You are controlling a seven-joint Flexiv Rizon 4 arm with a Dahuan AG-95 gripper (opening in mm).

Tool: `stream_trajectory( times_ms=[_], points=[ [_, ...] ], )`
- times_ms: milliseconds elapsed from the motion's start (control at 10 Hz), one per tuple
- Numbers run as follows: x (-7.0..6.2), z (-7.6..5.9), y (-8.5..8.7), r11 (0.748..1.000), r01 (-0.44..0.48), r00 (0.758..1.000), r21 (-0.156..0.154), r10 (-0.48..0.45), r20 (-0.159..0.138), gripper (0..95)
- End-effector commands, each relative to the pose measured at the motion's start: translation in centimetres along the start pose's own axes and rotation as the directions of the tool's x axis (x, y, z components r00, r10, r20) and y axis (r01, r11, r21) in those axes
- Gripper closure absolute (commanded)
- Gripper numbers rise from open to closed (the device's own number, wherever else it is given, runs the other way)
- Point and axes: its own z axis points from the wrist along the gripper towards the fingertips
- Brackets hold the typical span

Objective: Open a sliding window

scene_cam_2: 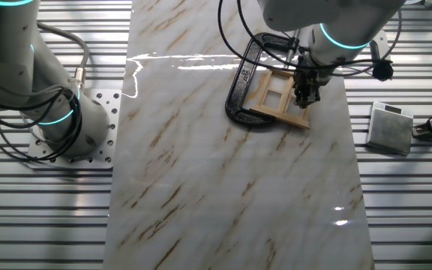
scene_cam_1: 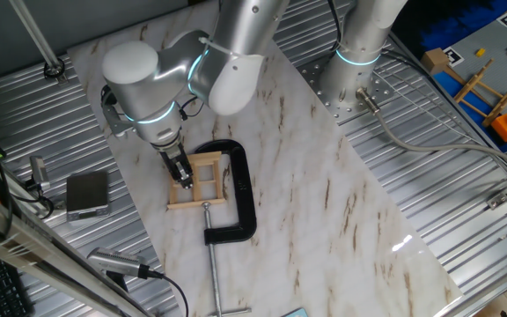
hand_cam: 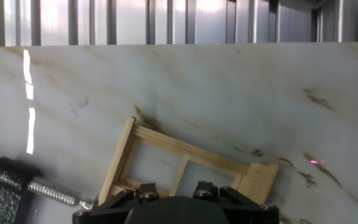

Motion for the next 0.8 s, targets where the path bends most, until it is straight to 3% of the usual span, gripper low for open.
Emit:
stream_trajectory(
  times_ms=[100, 800],
  points=[
    [-0.19, 0.16, 0.23, 1.0, 0.001, 1.0, -0.018, -0.001, 0.0, 57.0],
    [-0.66, 0.59, 0.76, 0.999, -0.005, 1.0, -0.036, 0.005, -0.002, 57.0]
  ],
)
